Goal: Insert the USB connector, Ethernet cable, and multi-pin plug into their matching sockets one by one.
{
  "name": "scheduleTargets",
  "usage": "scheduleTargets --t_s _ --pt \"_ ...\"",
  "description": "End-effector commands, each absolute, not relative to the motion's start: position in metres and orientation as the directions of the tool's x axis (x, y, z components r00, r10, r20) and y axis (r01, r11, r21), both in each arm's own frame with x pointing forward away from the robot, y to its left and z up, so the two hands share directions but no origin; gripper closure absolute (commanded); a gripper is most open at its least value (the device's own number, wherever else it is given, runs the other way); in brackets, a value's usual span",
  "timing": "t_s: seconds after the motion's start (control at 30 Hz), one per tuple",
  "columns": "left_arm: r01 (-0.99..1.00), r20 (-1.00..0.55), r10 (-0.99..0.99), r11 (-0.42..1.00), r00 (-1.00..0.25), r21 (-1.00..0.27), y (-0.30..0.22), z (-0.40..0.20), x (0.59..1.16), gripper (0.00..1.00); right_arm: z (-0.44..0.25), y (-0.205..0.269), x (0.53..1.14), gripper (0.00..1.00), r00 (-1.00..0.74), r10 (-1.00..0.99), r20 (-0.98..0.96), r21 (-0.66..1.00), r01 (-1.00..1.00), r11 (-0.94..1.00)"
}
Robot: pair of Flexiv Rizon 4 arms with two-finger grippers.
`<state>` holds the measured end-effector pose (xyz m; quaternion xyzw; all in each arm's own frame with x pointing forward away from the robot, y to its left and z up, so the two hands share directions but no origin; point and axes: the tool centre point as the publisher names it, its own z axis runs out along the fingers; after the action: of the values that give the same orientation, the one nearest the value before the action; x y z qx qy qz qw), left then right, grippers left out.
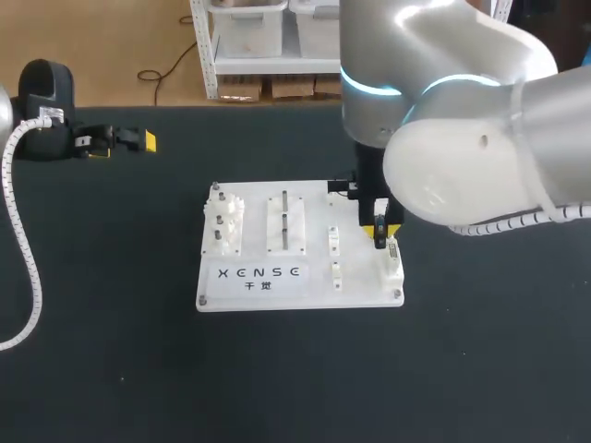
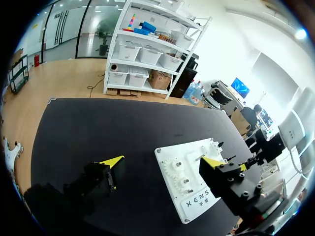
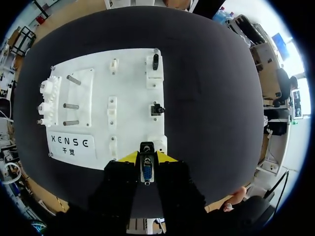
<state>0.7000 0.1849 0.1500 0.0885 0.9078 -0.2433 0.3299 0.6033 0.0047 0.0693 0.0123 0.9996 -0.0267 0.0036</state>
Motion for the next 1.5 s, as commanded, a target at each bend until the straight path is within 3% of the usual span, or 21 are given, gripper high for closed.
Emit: scheduleTargets --t_s 0.03,1.5 --pt "0.321 -0.642 0.0 0.866 -0.767 -0.383 0.185 0.15 0.7 0.0 0.068 0.001 0.599 1.0 -1.0 0.023 -0.004 -0.055 0.023 0.998" --pt "0.321 -0.642 0.0 0.866 -0.767 -0.383 0.185 0.15 0.7 0.0 0.062 -0.014 0.59 1.0 -0.999 0.041 0.009 -0.069 0.04 0.997"
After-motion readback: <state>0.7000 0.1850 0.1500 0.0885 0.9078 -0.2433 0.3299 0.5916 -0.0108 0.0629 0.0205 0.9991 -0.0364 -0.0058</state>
